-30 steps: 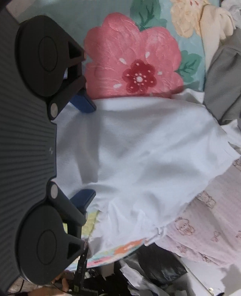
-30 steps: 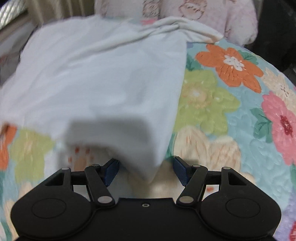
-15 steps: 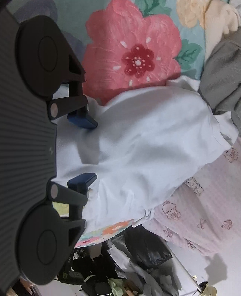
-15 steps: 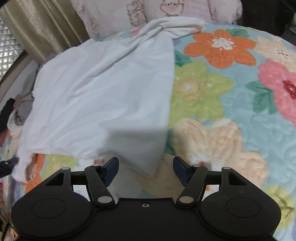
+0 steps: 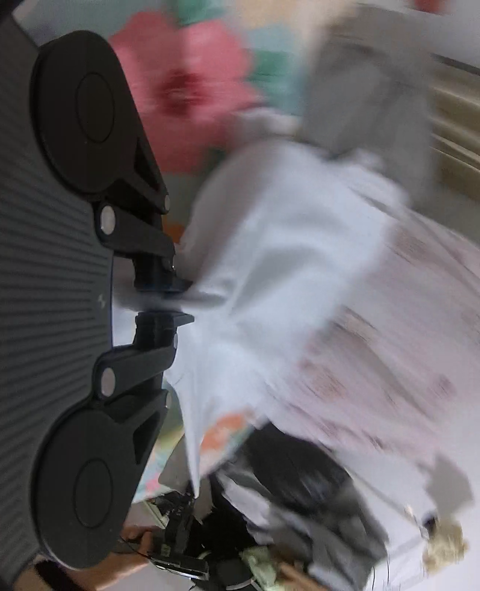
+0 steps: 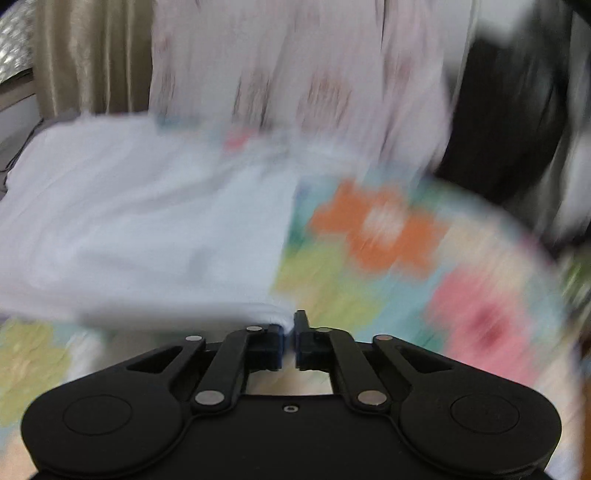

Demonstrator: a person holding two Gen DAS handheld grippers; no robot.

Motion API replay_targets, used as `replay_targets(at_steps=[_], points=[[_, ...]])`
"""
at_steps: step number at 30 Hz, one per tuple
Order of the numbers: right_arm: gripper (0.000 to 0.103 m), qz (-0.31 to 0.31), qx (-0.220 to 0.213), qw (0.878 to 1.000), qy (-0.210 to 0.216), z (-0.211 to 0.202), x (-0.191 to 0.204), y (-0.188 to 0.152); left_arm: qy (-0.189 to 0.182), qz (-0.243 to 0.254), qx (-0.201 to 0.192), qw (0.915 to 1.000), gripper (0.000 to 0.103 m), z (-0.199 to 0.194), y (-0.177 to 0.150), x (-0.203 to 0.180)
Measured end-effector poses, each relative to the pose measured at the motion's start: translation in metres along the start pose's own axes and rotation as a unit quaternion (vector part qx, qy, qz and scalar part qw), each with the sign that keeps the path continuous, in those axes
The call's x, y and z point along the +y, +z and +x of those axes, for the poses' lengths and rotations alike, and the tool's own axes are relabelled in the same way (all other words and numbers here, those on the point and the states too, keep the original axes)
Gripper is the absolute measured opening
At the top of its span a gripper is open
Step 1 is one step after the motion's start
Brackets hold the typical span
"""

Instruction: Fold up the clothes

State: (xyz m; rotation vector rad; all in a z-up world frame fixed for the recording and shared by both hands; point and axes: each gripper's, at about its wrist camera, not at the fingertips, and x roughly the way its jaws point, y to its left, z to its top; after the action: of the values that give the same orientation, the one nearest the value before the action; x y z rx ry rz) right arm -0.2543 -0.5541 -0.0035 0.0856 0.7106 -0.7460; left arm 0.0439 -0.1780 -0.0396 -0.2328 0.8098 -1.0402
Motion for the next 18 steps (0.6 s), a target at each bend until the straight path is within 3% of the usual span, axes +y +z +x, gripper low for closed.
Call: replay_targets(at_steps=[3,5,6,8,12,14,16,18], points=[[0.002,-0.088,-0.069,0.992,-0.054,-0.061,0.003,0.017,-0.016,0.017,-0.026,0.9994,0.008,-0.028,0.013,-0.032],[0.002,-0.168,-0.108,0.974,-0.104,-0.098,0.013,0.017,-0.003,0.033,-0.035,0.9988,0.008,-0.035,0.005,-0.042],[0.003,-0.193,-0.106,0.969,-0.111,-0.108,0.014,0.010,0.005,0.041,-0.038,0.9984,0.008,-0.036,-0.001,-0.045],[0.002,-0.210,-0.050,0.974,-0.074,-0.102,0.010,-0.012,0.022,0.043,-0.021,0.9986,0.008,-0.027,-0.020,-0.041],[0.002,-0.254,0.088,0.962,-0.038,-0.047,0.006,-0.071,0.032,0.010,0.065,0.9973,0.008,0.008,-0.051,-0.025],[0.002,-0.252,0.103,0.962,-0.034,-0.041,0.002,-0.079,0.033,0.028,0.070,0.9966,0.008,0.008,-0.055,-0.032],[0.002,-0.240,0.078,0.966,-0.057,-0.050,-0.001,-0.075,0.023,0.042,0.058,0.9972,0.008,-0.001,-0.050,-0.040],[0.003,-0.225,0.082,0.969,-0.052,-0.056,0.005,-0.074,0.035,0.045,0.054,0.9969,0.008,-0.005,-0.048,-0.043]])
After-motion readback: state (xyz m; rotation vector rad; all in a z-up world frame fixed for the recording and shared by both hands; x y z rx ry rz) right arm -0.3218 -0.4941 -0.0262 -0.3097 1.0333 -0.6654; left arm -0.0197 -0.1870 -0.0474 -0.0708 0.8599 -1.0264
